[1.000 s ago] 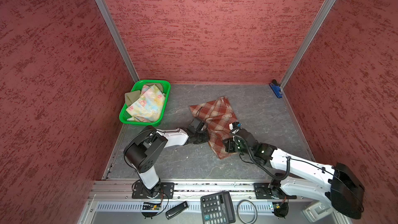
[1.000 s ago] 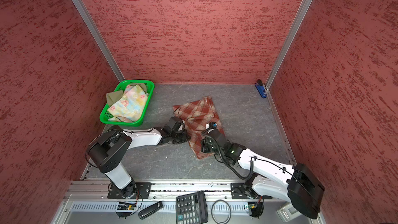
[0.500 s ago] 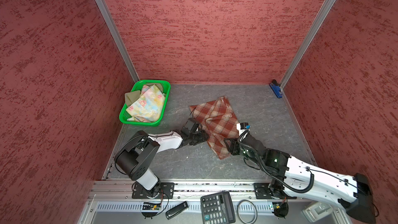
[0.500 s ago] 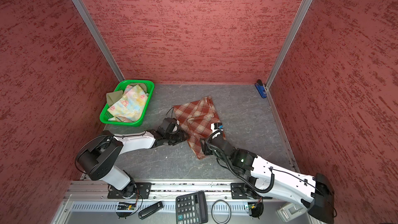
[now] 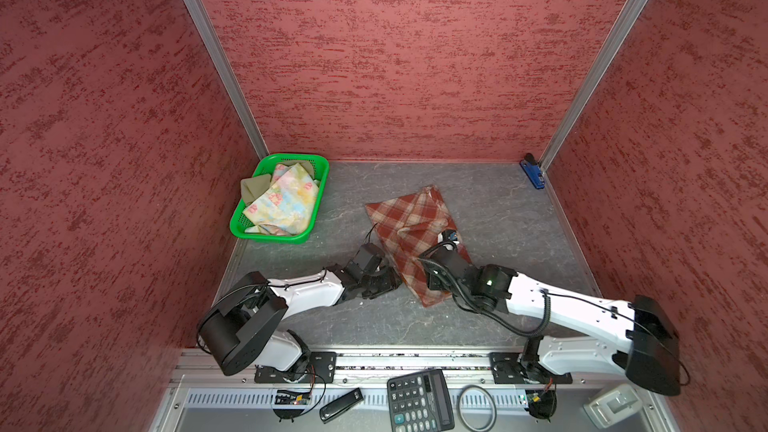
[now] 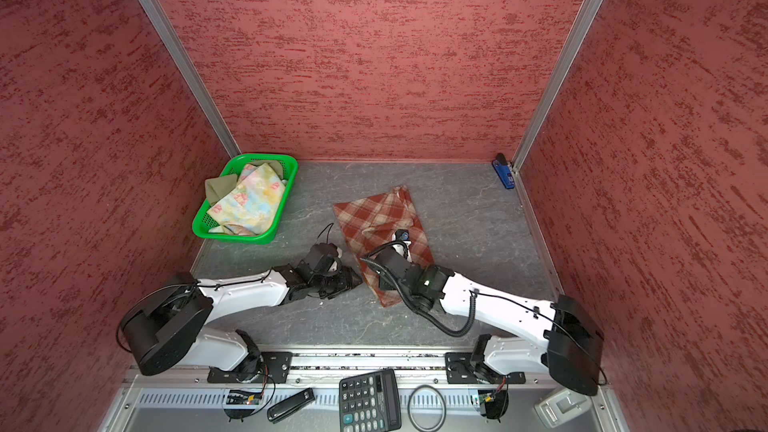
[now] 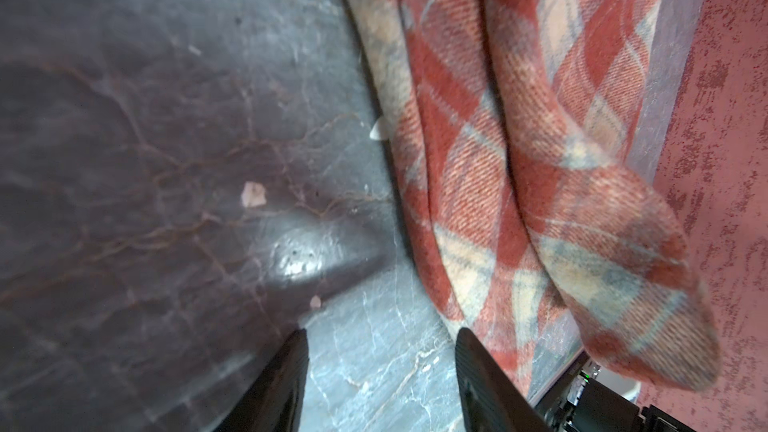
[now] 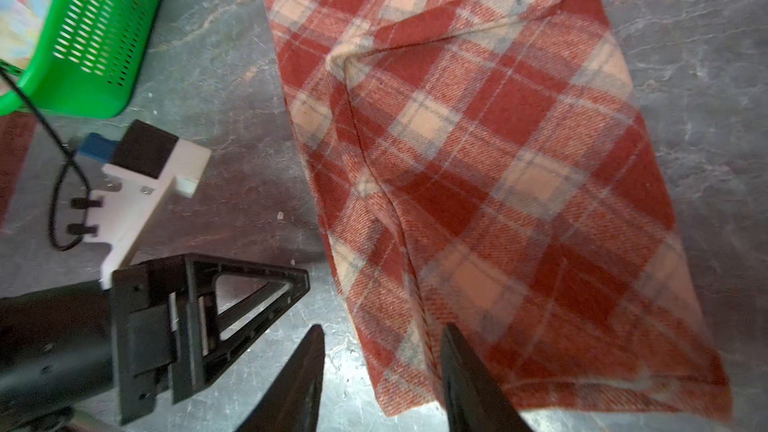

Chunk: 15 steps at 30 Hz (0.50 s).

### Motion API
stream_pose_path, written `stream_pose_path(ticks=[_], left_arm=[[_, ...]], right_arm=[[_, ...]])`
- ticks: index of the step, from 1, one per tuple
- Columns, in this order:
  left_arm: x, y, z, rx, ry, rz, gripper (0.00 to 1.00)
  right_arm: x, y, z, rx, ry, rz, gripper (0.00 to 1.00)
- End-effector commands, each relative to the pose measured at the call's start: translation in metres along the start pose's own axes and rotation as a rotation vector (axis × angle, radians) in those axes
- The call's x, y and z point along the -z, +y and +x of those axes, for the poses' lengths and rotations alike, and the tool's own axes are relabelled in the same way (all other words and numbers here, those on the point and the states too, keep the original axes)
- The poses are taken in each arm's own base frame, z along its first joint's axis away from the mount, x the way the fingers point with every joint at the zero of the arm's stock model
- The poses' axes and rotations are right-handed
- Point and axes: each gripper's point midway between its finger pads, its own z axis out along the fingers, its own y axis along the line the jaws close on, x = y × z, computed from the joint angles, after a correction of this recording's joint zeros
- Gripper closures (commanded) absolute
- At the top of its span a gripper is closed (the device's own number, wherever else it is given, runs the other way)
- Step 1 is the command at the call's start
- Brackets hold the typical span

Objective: Fold and stack the skirts

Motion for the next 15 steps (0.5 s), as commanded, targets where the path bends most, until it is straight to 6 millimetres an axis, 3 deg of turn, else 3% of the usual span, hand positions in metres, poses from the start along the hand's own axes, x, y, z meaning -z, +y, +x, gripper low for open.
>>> stream_pose_path(ticks=[1,8,10,12,13,15], left_arm=[[0.0,0.002,0.004,0.047,-0.003,0.017,0.42],[-0.003,0.006,0.004,0.105,0.006,0.065,0.42],[-0.003,0.007,0.003,0.118,0.006,0.072,0.42],[-0.004,0.008,0.002,0.124,0.005,0.077,0.42],[-0.004,0.009,0.001,0.129,0.003,0.081,0.42],[-0.005,0.008,0.001,0.14,0.007,0.094,0.43]], right_arm=[[-0.005,-0.022,0.004,0.09,0.024,0.134,0.56],[-0.017,-0.019,0.023,0.243,0.106,0.21,0.63],[-0.025,-0.021,0.035,0.264,0.143,0.228,0.74],[-0.027,-0.021,0.039,0.26,0.15,0.226,0.95],[-0.027,-0.02,0.04,0.253,0.148,0.219,1.0],[-0.023,-0.014,0.036,0.236,0.135,0.189,1.0]])
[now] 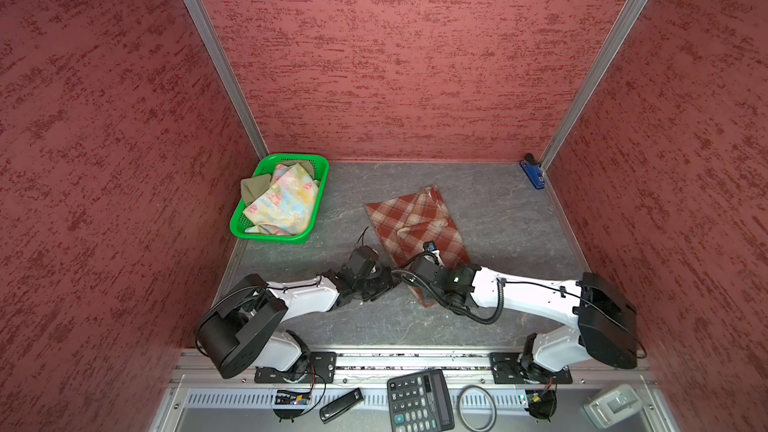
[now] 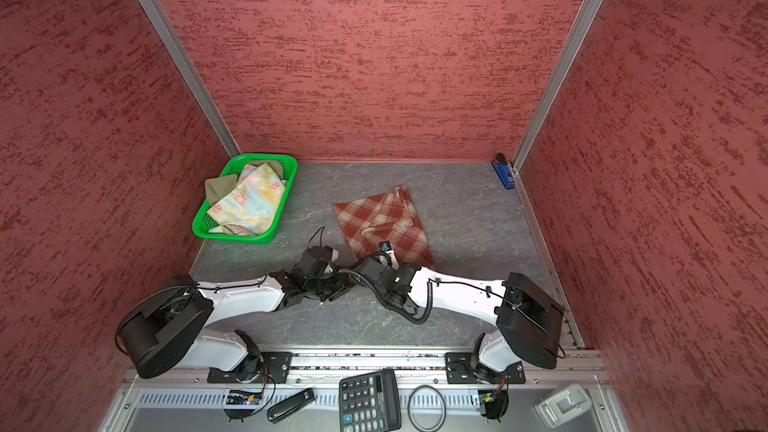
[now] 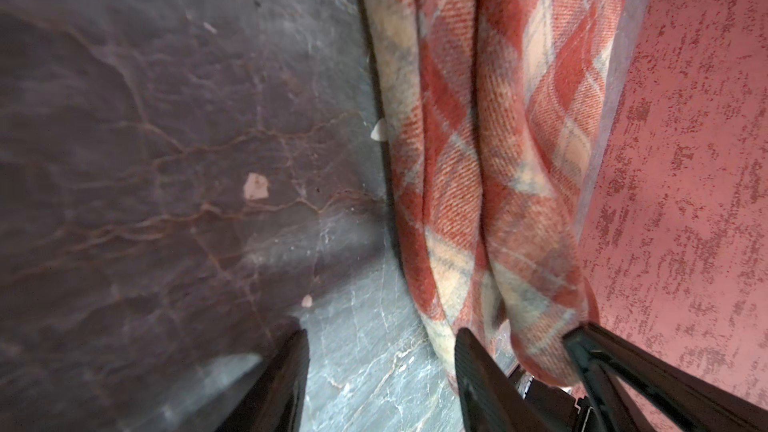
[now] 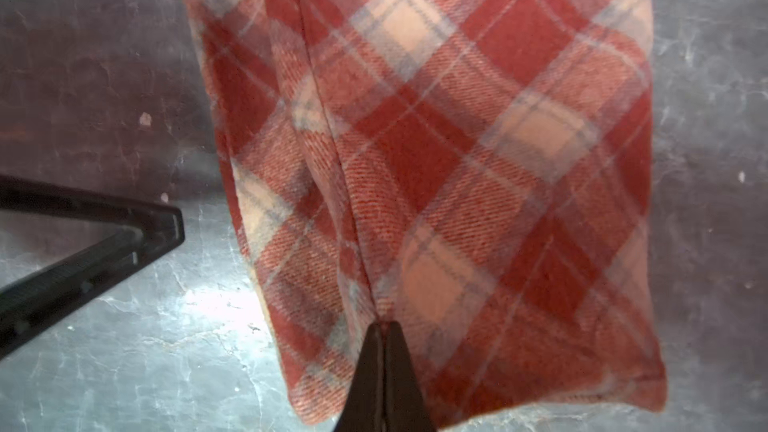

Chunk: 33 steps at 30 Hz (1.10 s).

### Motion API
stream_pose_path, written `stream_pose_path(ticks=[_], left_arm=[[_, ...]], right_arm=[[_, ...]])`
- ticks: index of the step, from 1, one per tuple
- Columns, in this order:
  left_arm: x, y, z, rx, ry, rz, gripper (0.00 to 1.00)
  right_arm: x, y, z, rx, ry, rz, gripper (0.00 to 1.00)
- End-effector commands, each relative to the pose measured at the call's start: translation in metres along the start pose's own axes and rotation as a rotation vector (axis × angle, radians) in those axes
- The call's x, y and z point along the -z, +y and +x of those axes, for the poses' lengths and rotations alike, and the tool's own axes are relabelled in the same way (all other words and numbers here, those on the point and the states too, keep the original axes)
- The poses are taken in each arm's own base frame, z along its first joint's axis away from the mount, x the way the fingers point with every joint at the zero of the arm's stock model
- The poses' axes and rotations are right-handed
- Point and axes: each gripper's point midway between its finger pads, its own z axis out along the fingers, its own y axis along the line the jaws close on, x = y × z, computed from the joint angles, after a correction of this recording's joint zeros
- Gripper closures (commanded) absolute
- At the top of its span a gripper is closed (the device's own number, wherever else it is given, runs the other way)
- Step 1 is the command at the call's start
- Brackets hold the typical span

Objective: Fold and stack the skirts

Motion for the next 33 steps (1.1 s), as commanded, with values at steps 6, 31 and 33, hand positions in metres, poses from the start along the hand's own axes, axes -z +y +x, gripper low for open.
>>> stream_pose_path(ticks=[6,31,33], left_arm=[[-0.007,0.007,0.002,0.079,0.021,0.036,0.43],[-0.028,0.012,0.002,0.096,0.022,0.035,0.92],[-0.03,0.014,0.003,0.098,0.025,0.032,0.92]], right_arm=[[0.034,0.017,-0.019,-0.07,-0.079,-0.165,1.0],[0.05,0.074,-0.016,-0.179,-0.039,-0.489,1.0],[0.051,0.08,-0.015,-0.187,-0.032,-0.521,1.0]])
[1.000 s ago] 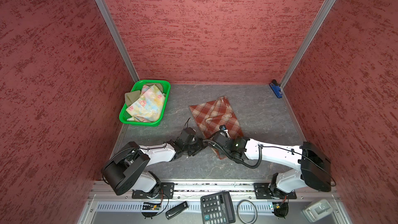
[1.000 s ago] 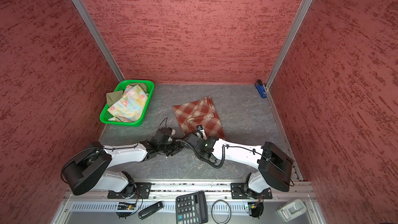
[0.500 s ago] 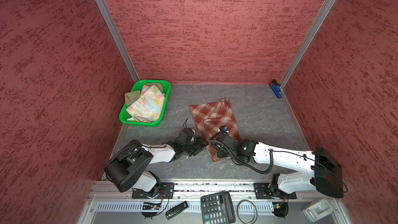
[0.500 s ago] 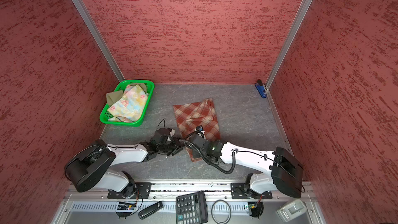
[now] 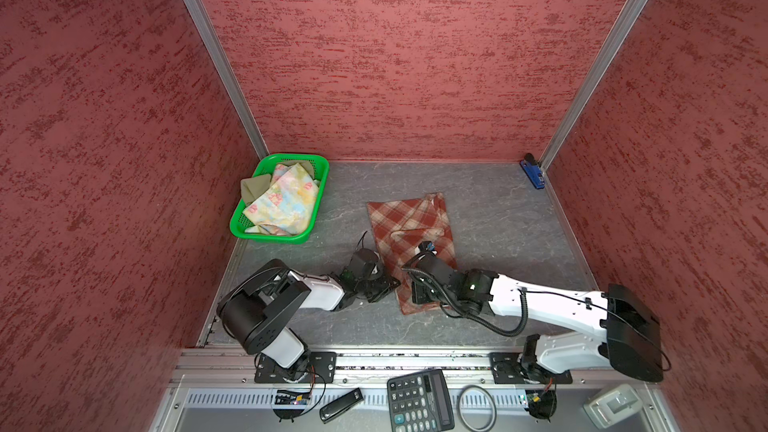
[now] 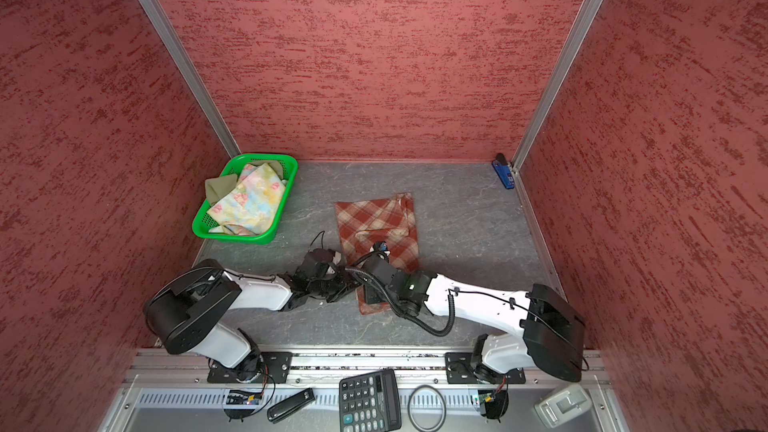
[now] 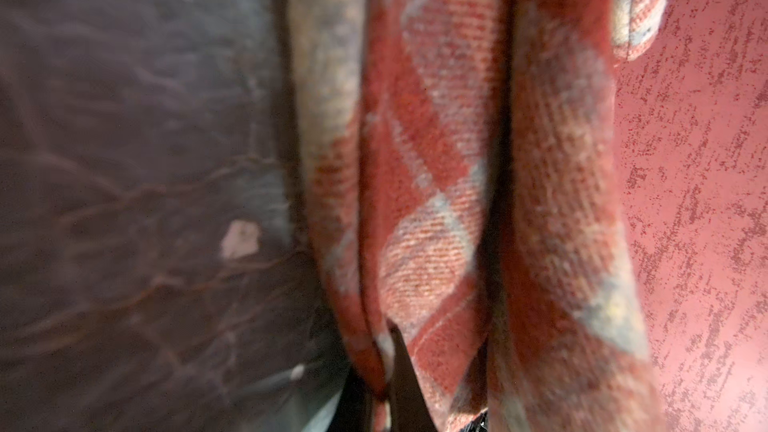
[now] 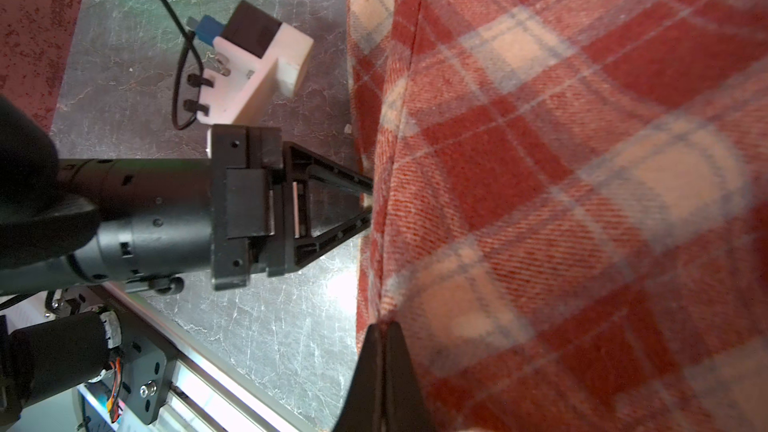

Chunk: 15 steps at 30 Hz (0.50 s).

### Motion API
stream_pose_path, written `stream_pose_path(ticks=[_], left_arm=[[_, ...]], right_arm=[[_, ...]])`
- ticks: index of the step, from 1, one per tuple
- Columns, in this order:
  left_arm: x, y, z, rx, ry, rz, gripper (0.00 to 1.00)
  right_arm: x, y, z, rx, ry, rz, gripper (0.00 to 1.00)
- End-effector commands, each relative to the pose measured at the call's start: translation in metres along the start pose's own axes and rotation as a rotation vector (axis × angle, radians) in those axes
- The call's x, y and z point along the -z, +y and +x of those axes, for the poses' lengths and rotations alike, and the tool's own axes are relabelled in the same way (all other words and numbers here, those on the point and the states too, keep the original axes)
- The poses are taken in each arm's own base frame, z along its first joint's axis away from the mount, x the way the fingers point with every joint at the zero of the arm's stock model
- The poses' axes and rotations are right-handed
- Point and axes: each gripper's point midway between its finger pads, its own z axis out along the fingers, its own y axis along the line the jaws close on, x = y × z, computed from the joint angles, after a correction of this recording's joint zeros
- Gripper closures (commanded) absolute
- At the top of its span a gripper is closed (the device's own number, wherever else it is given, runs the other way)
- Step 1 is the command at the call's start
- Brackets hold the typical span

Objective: Fold and stack the skirts

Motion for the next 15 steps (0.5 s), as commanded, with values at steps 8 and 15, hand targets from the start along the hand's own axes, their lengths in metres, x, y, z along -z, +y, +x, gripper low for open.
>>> stream_pose_path(ticks=[8,15], left_arm=[[-0.004,0.015,0.003,0.005,-0.004,-0.055,0.92],[0.008,0.022,-0.001,0.008,-0.039,-0.084,0.92]], right_arm=[[-0.013,0.039,0.011,-0.097,0.043,-0.194,1.0],[-0.041,0.023,0.03,-0.104,0.089,-0.118,1.0]])
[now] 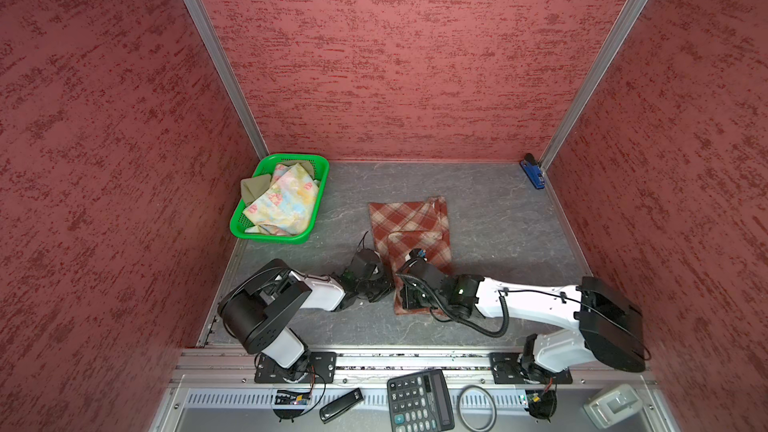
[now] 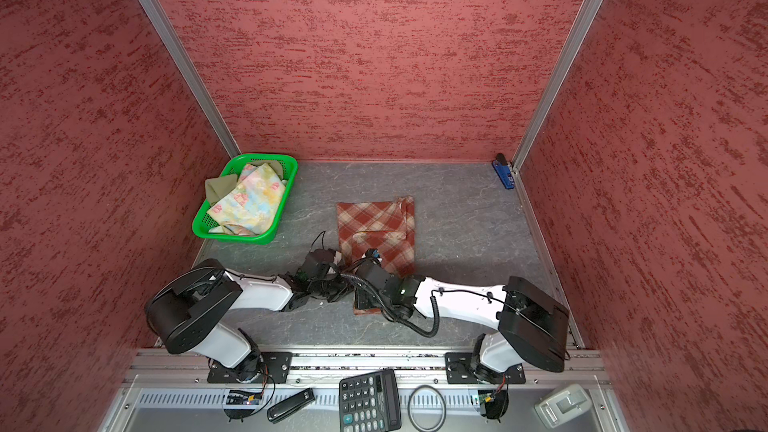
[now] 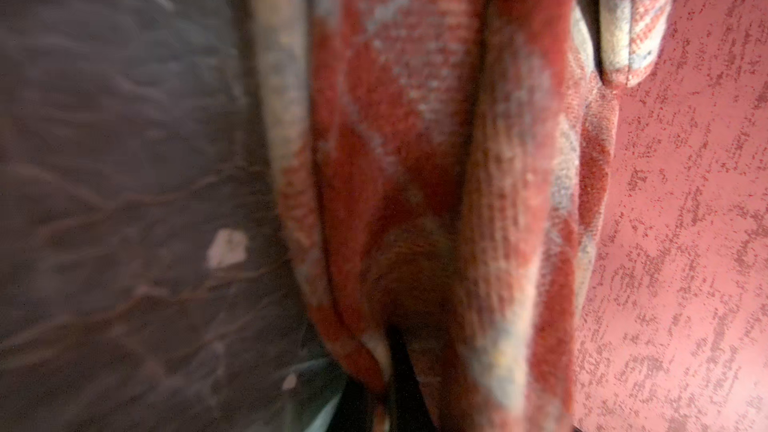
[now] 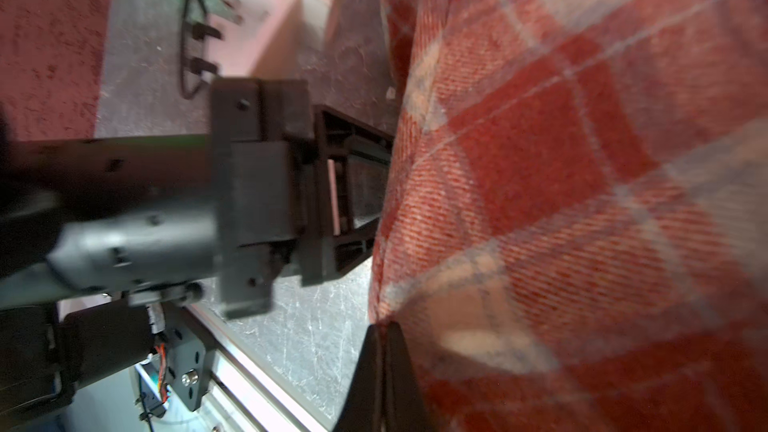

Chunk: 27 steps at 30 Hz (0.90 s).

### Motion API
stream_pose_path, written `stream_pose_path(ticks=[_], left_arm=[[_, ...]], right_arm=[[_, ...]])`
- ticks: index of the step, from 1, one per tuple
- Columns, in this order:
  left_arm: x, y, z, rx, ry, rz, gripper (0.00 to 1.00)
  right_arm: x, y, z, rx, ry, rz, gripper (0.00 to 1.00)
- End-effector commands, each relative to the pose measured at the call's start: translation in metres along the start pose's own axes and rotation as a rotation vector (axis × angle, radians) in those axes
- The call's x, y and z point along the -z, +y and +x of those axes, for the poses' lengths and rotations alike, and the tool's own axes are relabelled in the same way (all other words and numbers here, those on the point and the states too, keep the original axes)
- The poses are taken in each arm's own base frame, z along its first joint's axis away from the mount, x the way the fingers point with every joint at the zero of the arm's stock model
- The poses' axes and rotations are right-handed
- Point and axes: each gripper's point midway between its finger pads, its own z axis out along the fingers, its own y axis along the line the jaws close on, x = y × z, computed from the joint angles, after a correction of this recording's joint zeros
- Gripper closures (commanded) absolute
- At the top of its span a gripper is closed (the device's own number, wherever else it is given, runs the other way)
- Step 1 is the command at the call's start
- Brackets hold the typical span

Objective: Fold and stack the skirts

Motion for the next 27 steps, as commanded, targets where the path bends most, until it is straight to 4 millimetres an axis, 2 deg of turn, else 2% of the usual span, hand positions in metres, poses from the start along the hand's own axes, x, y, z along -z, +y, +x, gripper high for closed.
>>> stream_pose_path(ticks=[1,7,9,11,13,15,20,23,27], left_arm=[[0.009,0.023,-0.001,0.019,-0.026,-0.077,0.92],[0.039,0.035,-0.008,0.037,-0.097,-0.103,0.72],[0.05,0.033,-0.011,0.016,-0.123,-0.115,0.65],[0.061,0.027,-0.014,-0.019,-0.149,-0.127,0.61],[0.07,0.021,-0.016,-0.059,-0.172,-0.138,0.6],[0.076,0.012,-0.017,-0.104,-0.192,-0.134,0.6],[0.075,-0.026,-0.008,-0.366,-0.185,-0.162,0.59],[0.065,-0.052,0.004,-0.515,-0.155,-0.174,0.59],[0.043,-0.072,0.022,-0.657,-0.097,-0.22,0.6]], right_arm=[[-0.007,0.002,0.006,-0.035,0.009,-0.023,1.0],[0.001,0.013,0.0,-0.013,-0.012,-0.071,0.59],[0.016,0.022,-0.011,-0.005,-0.058,-0.1,0.47],[0.034,0.025,-0.029,-0.024,-0.121,-0.13,0.37],[0.049,0.016,-0.048,-0.079,-0.173,-0.136,0.36],[0.062,-0.005,-0.067,-0.151,-0.228,-0.112,0.33],[0.092,-0.078,-0.102,-0.314,-0.364,0.013,0.33],[0.095,-0.104,-0.116,-0.361,-0.39,0.04,0.34],[0.088,-0.118,-0.134,-0.392,-0.395,0.036,0.34]])
